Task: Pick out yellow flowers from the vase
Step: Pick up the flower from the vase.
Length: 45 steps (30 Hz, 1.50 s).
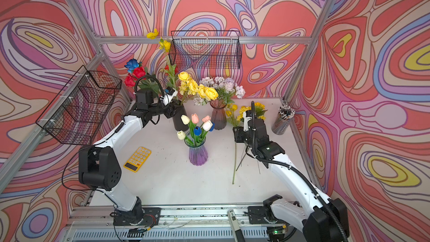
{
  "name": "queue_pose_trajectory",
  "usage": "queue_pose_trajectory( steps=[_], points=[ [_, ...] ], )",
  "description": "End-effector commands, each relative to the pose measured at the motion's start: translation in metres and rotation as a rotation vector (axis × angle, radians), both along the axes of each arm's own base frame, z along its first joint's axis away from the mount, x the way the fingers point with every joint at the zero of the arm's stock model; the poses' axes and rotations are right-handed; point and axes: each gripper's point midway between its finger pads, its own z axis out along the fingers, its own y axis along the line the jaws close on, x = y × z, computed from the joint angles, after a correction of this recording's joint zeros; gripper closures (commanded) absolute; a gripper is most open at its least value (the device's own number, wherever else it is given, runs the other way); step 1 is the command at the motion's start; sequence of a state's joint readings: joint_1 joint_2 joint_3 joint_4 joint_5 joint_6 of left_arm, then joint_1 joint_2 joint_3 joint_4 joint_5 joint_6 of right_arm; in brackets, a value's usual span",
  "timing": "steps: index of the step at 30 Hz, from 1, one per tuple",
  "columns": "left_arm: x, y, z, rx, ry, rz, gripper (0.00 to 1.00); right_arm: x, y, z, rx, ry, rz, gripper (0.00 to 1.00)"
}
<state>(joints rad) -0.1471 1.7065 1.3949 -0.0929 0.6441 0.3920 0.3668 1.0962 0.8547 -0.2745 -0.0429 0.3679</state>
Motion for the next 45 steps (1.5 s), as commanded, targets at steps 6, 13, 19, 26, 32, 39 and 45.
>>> queue_pose_trajectory(
  steps=[6, 13, 19, 26, 32, 39, 45],
  points=[
    [0.023, -0.003, 0.003, 0.075, -0.065, 0.068, 0.48, 0.004, 0.0, 0.018, 0.016, -0.046, -0.003, 0.61],
    [0.03, -0.009, 0.003, 0.075, -0.067, 0.083, 0.56, 0.002, -0.002, 0.021, 0.014, -0.054, -0.007, 0.6],
    [0.034, -0.009, 0.007, 0.053, -0.079, 0.103, 0.67, 0.001, -0.001, 0.022, 0.016, -0.059, -0.003, 0.61],
    [0.034, -0.009, 0.009, 0.039, -0.079, 0.11, 0.84, 0.0, -0.002, 0.025, 0.02, -0.065, -0.003, 0.61],
    [0.031, -0.006, 0.021, 0.042, -0.104, 0.125, 0.9, -0.002, -0.002, 0.023, 0.023, -0.061, -0.004, 0.6],
    [0.024, 0.0, 0.051, 0.038, -0.155, 0.151, 0.95, -0.003, -0.002, 0.024, 0.026, -0.065, -0.002, 0.61],
    [0.015, 0.002, 0.073, 0.023, -0.19, 0.155, 0.97, -0.004, -0.002, 0.025, 0.032, -0.065, 0.002, 0.61]
  ],
)
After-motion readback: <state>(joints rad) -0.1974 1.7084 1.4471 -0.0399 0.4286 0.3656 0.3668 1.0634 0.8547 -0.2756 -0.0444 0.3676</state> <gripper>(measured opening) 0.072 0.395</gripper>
